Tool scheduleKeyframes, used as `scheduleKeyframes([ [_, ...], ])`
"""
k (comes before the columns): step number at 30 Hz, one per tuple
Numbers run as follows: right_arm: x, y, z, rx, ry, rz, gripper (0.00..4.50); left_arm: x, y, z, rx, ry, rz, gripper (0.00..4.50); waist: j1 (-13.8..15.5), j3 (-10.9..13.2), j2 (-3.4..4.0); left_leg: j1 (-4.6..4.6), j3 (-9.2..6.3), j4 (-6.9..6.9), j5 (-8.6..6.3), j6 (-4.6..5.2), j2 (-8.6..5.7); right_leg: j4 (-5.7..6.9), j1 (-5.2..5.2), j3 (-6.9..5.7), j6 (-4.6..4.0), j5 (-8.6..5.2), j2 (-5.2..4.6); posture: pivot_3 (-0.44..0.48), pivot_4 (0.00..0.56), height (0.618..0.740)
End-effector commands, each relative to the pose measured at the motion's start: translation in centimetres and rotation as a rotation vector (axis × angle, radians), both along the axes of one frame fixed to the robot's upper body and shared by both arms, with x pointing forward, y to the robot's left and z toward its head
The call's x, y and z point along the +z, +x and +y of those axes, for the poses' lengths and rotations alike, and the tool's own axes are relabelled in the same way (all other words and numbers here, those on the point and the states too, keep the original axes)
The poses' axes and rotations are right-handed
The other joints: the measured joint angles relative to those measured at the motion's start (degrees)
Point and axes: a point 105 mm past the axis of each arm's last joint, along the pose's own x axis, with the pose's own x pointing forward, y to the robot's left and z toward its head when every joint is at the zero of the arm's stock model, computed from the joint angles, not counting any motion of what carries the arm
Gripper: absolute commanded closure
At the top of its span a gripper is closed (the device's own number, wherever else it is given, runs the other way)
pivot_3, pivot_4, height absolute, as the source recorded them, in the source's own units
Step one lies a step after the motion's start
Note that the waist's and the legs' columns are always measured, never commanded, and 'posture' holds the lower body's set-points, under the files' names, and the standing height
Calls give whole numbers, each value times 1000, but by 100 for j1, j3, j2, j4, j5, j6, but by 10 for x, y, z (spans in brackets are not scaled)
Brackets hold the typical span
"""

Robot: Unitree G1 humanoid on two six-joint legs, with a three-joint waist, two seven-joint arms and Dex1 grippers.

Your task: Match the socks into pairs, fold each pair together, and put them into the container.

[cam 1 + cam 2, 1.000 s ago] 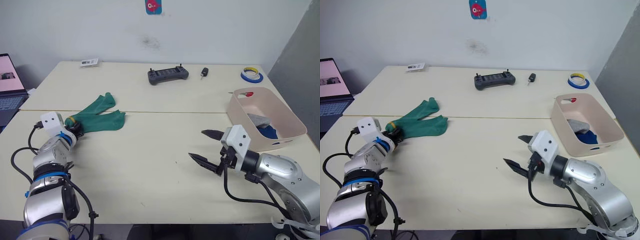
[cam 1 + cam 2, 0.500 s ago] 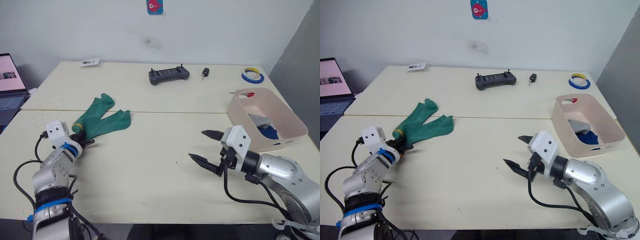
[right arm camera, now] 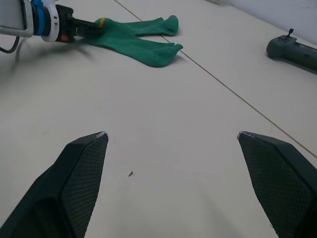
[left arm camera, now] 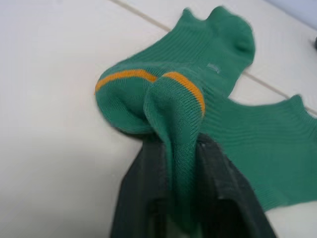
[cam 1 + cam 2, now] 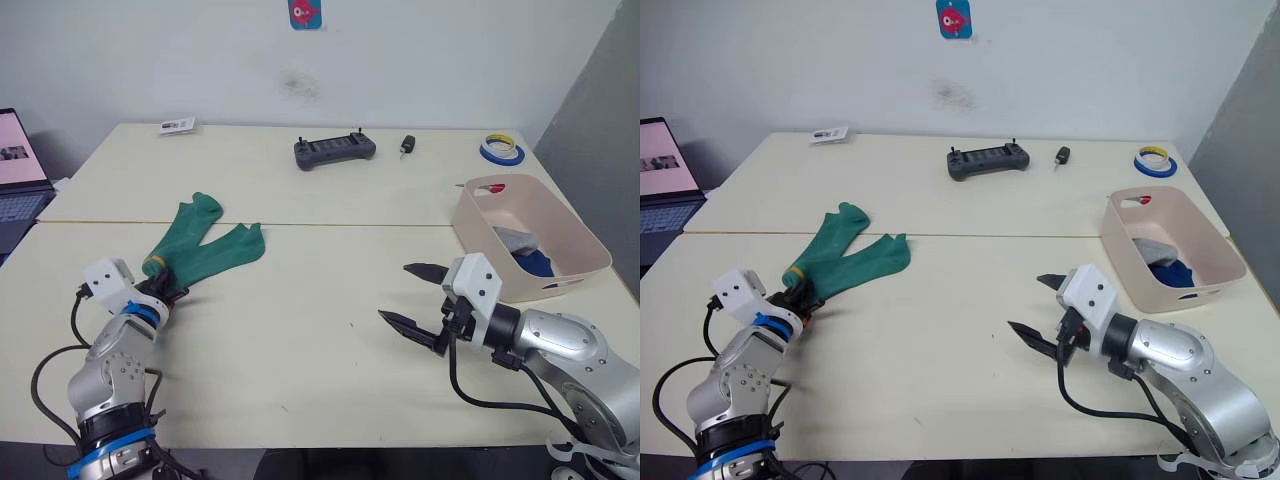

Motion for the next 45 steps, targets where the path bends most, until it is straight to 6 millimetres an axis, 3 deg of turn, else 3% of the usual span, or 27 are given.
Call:
scheduleKeyframes([
  [1,7,-6,2,30,3,-28,0,6,-7,1,39,-18,-15,2426,3,0,0,0,0,0,0,0,0,-1,0,1,0,0,0,0,150,740],
  [2,6,-6,3,32,3,-27,0,4,-8,0,41,-22,-5,2141,1,0,0,0,1,0,0,0,0,0,1,1,0,0,0,0,150,740],
  [8,6,-6,3,39,-4,-26,0,1,-9,-2,66,14,25,2141,-9,0,0,3,1,-2,0,0,0,0,1,2,0,0,3,0,150,740],
  [11,6,-6,2,40,-7,-27,0,1,-9,-4,76,-11,13,2720,-8,0,0,3,2,-2,0,0,0,-1,1,3,0,0,3,0,150,740],
  [16,6,-6,2,43,-10,-25,0,4,-8,-13,49,-4,11,4263,5,0,0,2,1,-1,0,0,-1,-2,2,2,0,0,3,0,150,740],
  [18,6,-6,2,44,-10,-25,0,4,-9,-18,20,3,13,4472,6,0,0,1,1,-1,0,0,-1,-3,2,2,0,0,3,0,150,740],
  [23,7,-6,-1,37,-16,-25,0,12,-17,-73,-321,-15,6,4472,1,0,0,0,1,-2,0,-2,0,-6,2,2,0,0,3,0,150,740],
  [28,6,-8,-4,27,-24,-19,0,5,-41,-124,-668,-115,113,4472,-3,1,0,2,2,-4,-1,-1,-1,-10,4,4,1,-1,3,0,150,740],
  [31,5,-11,-8,16,-38,-8,0,1,-57,-148,-878,-149,186,4472,-4,2,2,2,0,-6,-1,-1,0,-11,3,3,1,-1,6,0,150,740],
  [36,4,-16,-18,-18,-58,13,0,7,-79,-173,-1161,-171,231,4472,-3,4,4,2,0,-9,-1,-1,-1,-15,3,4,1,-1,6,0,150,740],
  [40,7,-14,-18,-48,-27,14,0,12,-92,-170,-1269,-198,245,4472,-11,5,5,2,1,-12,-1,-1,0,-15,2,5,1,-1,7,0,150,740],
  [45,11,-8,-9,-42,27,29,0,28,-109,-144,-1256,-318,192,4472,-46,8,10,14,5,-37,-2,1,6,-20,-4,20,0,-2,15,0,150,740],
])
